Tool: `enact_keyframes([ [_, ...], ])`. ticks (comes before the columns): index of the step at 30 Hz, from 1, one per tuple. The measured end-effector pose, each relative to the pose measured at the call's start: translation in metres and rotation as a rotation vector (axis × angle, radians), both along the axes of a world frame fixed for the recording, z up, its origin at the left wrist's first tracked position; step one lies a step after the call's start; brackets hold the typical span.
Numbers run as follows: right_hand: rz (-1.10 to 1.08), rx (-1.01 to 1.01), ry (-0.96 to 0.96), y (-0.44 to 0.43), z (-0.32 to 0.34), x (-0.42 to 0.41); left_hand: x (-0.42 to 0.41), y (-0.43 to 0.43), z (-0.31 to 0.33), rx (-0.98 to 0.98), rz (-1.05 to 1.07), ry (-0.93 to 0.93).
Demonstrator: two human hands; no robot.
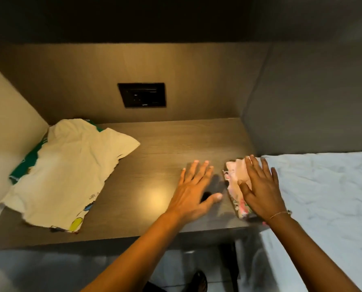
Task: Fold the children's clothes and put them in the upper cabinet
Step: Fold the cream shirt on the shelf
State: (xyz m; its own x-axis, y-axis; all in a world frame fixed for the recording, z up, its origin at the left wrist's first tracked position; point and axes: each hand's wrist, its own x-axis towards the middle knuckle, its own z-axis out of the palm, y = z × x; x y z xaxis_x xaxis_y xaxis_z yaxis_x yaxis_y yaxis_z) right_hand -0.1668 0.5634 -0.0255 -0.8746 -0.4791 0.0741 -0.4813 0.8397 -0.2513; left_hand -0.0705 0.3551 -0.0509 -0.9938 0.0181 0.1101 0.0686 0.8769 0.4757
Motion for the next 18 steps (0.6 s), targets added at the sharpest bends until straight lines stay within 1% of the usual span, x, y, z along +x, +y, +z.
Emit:
enact_keyframes([
  [2,0.108,-0.213,0.016,-0.052,0.006,0.021,0.047,-0.043,-0.001,-0.031,0.146,0.055],
  [3,0.190,-0.248,-0.028,-0.082,0.006,0.030,0.072,-0.067,0.000,-0.056,0.237,0.056],
  [4,0.286,-0.229,-0.080,-0.112,0.005,0.038,0.096,-0.089,0.000,-0.085,0.330,0.043],
  [6,0.500,-0.128,-0.152,-0.176,-0.001,0.052,0.148,-0.133,-0.002,-0.165,0.527,-0.019],
  [7,0.588,-0.089,-0.160,-0.206,-0.006,0.058,0.171,-0.151,-0.004,-0.195,0.620,-0.066],
  [9,0.704,-0.038,-0.163,-0.256,-0.014,0.069,0.204,-0.174,-0.009,-0.193,0.755,-0.143],
  [11,0.805,0.006,-0.130,-0.297,-0.020,0.085,0.223,-0.187,-0.016,-0.153,0.809,-0.106],
  [14,0.936,0.069,-0.076,-0.328,-0.031,0.103,0.231,-0.195,-0.020,-0.117,0.805,0.024],
  [16,0.963,0.056,-0.028,-0.335,-0.037,0.106,0.230,-0.198,-0.018,-0.110,0.803,0.094],
  [18,0.951,-0.011,0.022,-0.339,-0.040,0.106,0.229,-0.201,-0.010,-0.073,0.814,0.168],
])
